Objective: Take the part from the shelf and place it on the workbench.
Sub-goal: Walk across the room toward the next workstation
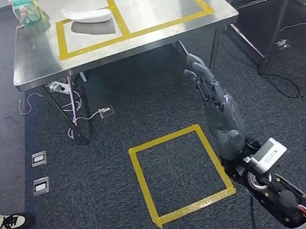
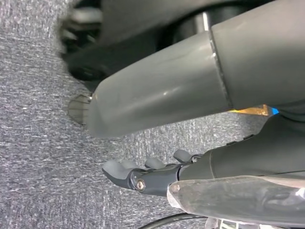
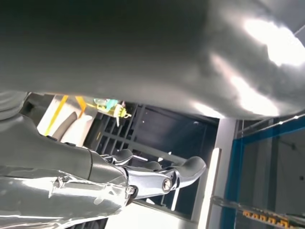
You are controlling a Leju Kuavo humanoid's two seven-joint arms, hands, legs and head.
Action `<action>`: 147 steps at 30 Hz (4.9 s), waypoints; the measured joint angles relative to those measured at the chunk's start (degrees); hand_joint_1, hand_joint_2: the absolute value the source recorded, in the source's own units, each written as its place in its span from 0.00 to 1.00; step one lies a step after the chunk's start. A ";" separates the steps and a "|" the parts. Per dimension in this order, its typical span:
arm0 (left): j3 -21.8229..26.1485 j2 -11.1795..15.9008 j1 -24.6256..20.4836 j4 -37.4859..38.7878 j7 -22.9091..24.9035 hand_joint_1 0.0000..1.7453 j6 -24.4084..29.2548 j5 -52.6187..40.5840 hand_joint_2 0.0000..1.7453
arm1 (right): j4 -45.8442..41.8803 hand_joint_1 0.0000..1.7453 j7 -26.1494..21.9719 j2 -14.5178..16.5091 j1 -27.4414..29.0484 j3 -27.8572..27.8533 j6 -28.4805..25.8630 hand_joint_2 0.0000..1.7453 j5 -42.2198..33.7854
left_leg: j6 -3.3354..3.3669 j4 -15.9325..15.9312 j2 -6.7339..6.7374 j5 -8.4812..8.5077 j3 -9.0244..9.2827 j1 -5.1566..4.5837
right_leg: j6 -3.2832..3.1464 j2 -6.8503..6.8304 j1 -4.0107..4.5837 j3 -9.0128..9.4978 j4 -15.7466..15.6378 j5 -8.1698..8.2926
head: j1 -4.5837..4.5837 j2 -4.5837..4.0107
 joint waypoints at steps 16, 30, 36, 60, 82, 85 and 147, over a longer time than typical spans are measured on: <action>0.00 -0.04 -0.02 0.00 0.00 0.00 0.00 0.00 0.00 | -0.01 0.00 -0.01 -0.02 0.09 -0.46 -0.11 0.00 -0.07 | 2.21 -15.13 1.16 7.75 7.01 0.38 | 3.11 0.60 -0.59 -8.43 18.28 -9.06 | 1.76 -0.01; -0.02 -0.13 -0.23 0.00 0.05 0.00 0.04 -0.02 0.00 | -0.02 0.00 0.15 -0.02 -0.38 -0.52 0.12 0.00 -0.38 | -0.14 -1.91 0.17 -0.35 2.20 -0.01 | -0.62 -0.10 0.37 -0.72 0.21 0.61 | 0.86 -0.01; -0.02 0.01 0.00 0.00 0.07 0.00 0.07 -0.03 0.00 | 0.00 0.00 0.14 -0.02 -0.24 -0.46 0.09 0.00 -0.52 | -1.07 -10.58 -2.67 6.25 5.69 1.45 | 0.25 4.10 -0.16 -0.99 0.57 0.71 | -0.18 -0.01; -0.04 0.01 -0.03 0.00 0.59 0.00 0.17 -0.20 0.00 | -0.02 0.00 0.14 -0.07 -0.89 -1.46 -0.96 0.00 -0.46 | -1.08 -4.23 0.62 -0.20 4.43 0.80 | -0.43 0.08 0.23 -1.54 0.96 0.84 | 0.82 0.01; -0.09 0.36 0.14 0.02 0.74 0.00 0.17 -0.19 0.00 | -0.40 0.00 0.13 -0.31 -1.00 -2.07 -2.01 0.00 -1.94 | 0.88 -16.42 3.80 6.44 10.08 1.14 | 3.07 -1.89 -0.36 -3.15 4.59 0.04 | 2.31 -0.01; -0.10 0.41 -0.03 0.02 0.74 0.00 0.16 -0.27 0.00 | -0.41 0.00 0.08 -0.36 -1.12 -2.45 -2.09 0.00 -2.28 | 0.02 -16.19 4.89 6.22 10.23 0.76 | 1.69 -2.21 0.18 -1.37 1.23 0.62 | 2.07 -0.01; -0.69 1.73 -0.39 0.00 1.09 0.00 0.08 -1.38 0.00 | -1.60 0.00 -0.05 -1.49 4.59 -9.49 -10.20 0.00 -1.25 | -0.20 -16.34 6.02 5.88 10.36 0.27 | 0.90 -2.68 0.26 -1.74 1.74 0.34 | 2.75 -0.01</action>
